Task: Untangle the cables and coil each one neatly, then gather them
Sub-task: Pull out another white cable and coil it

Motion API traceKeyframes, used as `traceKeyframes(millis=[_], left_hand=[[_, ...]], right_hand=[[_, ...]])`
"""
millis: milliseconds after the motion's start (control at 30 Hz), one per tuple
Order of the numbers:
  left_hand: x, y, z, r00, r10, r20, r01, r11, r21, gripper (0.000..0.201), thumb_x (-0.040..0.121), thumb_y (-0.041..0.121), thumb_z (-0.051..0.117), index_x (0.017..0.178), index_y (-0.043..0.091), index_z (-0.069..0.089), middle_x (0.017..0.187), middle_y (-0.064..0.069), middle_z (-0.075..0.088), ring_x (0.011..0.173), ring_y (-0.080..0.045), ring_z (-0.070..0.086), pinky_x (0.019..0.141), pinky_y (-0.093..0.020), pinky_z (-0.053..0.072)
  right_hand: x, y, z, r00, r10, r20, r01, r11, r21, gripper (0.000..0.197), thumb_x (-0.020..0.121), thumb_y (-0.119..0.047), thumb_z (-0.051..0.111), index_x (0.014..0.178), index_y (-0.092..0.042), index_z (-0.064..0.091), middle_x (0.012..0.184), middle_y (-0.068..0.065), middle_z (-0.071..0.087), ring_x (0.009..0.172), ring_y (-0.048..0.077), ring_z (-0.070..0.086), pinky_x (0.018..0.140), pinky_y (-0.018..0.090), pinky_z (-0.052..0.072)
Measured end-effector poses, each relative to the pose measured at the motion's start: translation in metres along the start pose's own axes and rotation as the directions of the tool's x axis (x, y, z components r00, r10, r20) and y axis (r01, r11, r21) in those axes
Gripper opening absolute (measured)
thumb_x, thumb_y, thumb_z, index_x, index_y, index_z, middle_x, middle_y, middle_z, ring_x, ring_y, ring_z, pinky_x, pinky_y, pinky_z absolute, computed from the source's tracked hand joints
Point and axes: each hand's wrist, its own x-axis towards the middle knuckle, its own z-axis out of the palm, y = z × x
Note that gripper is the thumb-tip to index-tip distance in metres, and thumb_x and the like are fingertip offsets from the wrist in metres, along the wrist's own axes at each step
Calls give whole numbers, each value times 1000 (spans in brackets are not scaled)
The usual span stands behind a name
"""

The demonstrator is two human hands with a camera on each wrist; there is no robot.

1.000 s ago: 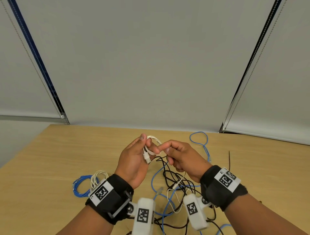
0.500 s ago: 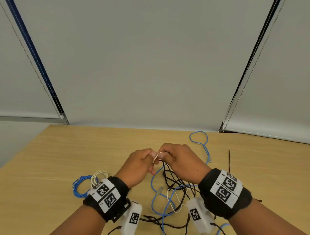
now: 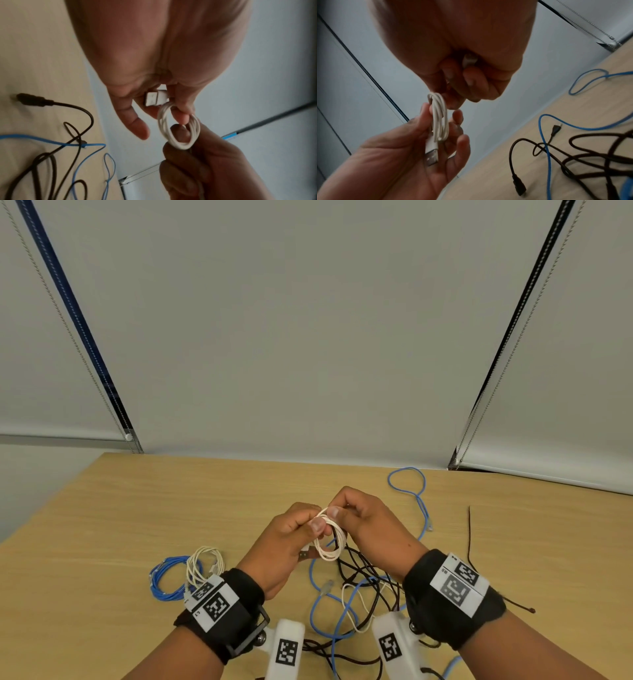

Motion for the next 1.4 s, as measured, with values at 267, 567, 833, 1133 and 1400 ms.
traceKeyframes(millis=[267,567,833,1133,1400], left_hand=[[-2,5,-2,975,222,-12,-222,973,-60,27,90,38,65,93,15,79,134,0,66,112,-18,66,84,-31,55],[6,1,4,925,129,-357,-91,988,122,21,96,18,66,81,21,81,71,-3,73,70,-14,66,79,-41,55],[3,-2,15,907,112,-407,-89,993,75,28,98,20,63,72,13,71,73,-10,72,69,-14,66,66,-27,55],[-4,2,15,973,37,-227,-38,999,0,29,100,19,60,75,13,72,87,-8,78,82,-15,73,73,-23,58],[4,-7,-9,966,101,-238,2,917,400,28,100,24,59,74,29,67,77,1,70,74,-14,69,63,-26,61]], right_hand=[[-8,12,-3,968,182,175,-251,780,574,11,103,-14,52,94,-16,58,73,4,60,45,9,25,39,21,24],[-12,8,-1,976,14,-218,-19,1000,-25,11,94,-17,62,86,-24,66,99,-3,65,88,3,62,81,20,47],[-20,17,20,980,-192,-60,126,819,-560,23,101,-39,51,119,-37,65,98,-13,53,88,8,57,75,30,50],[-20,23,16,973,-205,-106,106,806,-582,17,97,-40,58,112,-33,65,93,-13,53,80,10,57,68,32,50],[-3,14,-5,990,128,-57,-131,990,-53,18,95,-25,64,78,-21,68,84,6,70,69,9,59,64,27,49]])
